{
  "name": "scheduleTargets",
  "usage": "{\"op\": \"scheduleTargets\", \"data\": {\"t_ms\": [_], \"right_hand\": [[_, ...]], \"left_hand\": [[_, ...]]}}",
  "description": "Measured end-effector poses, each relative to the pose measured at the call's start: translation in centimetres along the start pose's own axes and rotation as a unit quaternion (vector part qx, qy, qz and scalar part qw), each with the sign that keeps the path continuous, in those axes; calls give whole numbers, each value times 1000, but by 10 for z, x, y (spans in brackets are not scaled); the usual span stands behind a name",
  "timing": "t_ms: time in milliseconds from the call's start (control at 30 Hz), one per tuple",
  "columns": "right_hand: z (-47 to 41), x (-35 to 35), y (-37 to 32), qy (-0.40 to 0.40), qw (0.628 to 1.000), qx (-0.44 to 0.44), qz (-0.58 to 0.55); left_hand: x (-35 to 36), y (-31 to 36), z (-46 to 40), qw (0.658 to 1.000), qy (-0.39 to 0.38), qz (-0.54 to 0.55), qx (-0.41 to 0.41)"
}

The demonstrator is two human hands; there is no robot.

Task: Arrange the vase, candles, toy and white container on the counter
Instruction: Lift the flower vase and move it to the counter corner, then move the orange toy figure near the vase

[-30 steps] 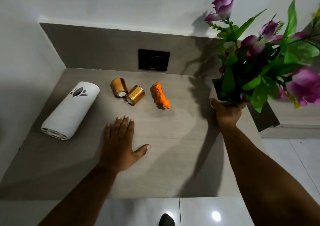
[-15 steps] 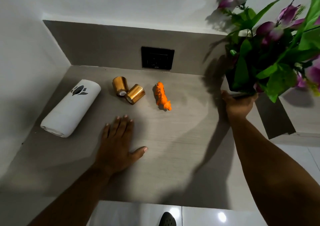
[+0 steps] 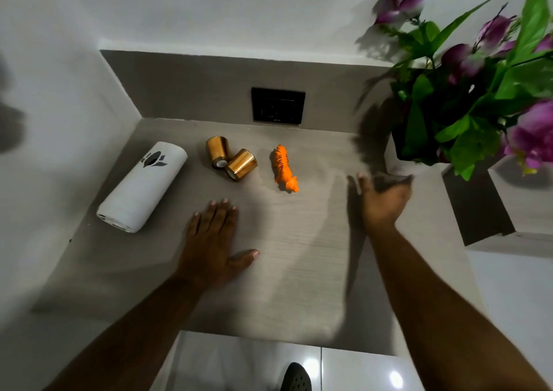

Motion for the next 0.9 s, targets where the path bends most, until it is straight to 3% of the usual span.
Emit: {"op": "scheduleTargets", "data": {"t_ms": [133, 233, 333, 400, 767, 900], "right_hand": [[73, 55, -47, -86, 992, -83, 35], [103, 105, -83, -178, 962, -148, 144], [108, 134, -85, -236, 917, -125, 298], [106, 136, -79, -251, 906, -90, 327], [26, 50, -58, -68, 941, -3, 331], [-2, 35, -47, -59, 944, 19, 325]], "left_hand": [[-1, 0, -1, 1000, -9, -5, -17], [-1, 0, -1, 1000, 10, -5, -18], [2, -3, -4, 1000, 12, -9, -13], [3, -5, -5, 1000, 18, -13, -8], [13, -8, -17, 1000, 5, 7, 27], [16, -7, -19, 1000, 7, 16, 25]]}}
Point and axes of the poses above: each hand's wrist, its own z-axis away from the middle knuckle, its own x-axis out of the palm, y = z × x, the point moved 10 cm from there along -z, towards the middle knuckle, and after that the axes turned 2 degrees about -z, right-handed, at the moved point
